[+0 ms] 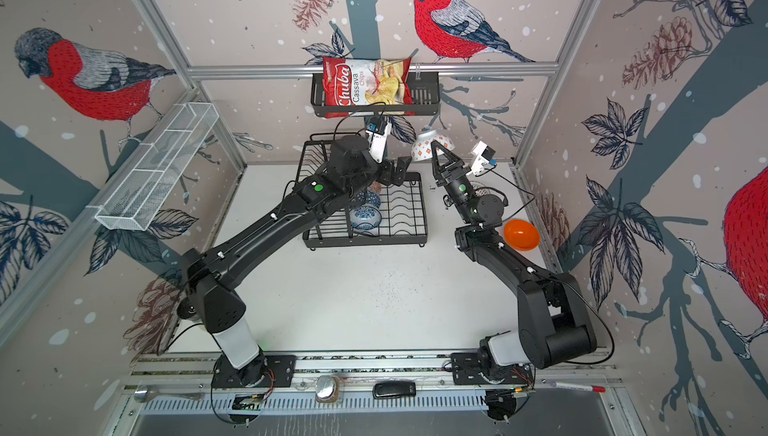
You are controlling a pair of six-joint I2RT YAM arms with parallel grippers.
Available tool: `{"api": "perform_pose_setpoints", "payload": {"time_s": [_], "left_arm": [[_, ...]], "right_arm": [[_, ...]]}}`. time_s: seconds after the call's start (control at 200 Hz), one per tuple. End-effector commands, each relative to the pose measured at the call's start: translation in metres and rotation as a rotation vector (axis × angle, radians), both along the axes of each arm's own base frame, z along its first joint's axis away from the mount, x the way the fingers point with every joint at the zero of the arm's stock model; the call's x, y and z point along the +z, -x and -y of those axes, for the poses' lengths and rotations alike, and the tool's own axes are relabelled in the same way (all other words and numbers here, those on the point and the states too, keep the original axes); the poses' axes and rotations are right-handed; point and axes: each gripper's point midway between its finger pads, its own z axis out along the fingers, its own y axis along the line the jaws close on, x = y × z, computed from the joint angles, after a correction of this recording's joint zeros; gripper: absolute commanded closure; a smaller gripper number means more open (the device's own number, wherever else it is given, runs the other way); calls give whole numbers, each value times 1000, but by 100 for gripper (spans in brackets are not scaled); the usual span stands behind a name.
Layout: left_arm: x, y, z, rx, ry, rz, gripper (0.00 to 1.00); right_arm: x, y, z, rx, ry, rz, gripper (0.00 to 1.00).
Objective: Load the bowls into the dish rack
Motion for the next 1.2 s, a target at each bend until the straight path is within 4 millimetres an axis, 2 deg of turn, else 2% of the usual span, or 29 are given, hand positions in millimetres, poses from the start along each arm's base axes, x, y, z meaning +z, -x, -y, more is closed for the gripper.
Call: {"api": "perform_pose_setpoints", "payload": {"time_s": [0.0, 0.195, 0.4, 0.625, 0.765, 1.001, 1.196], "left_arm": [[-19, 5, 7, -98, -40, -76, 2], [-32, -9, -2, -111, -62, -100, 2], [-37, -18, -13, -107, -101, -87, 2], [-58, -32, -22, -99, -237, -95, 2], [-72, -31, -26, -112, -316, -107, 2], [-91, -29, -26, -126, -336, -128, 2], [-94, -28, -26, -142, -333, -124, 2]], "right_arm": [[-1, -1, -5, 18, 31, 55, 100], [-21, -33, -9, 56, -14, 24, 100], [-51, -63, -16, 50, -20, -44, 100], [-89, -92, -27, 31, -13, -155, 100], [-110, -104, -35, 25, -3, -206, 100], [-138, -118, -41, 5, -15, -281, 100], [-158, -127, -50, 6, -26, -326, 100]]}}
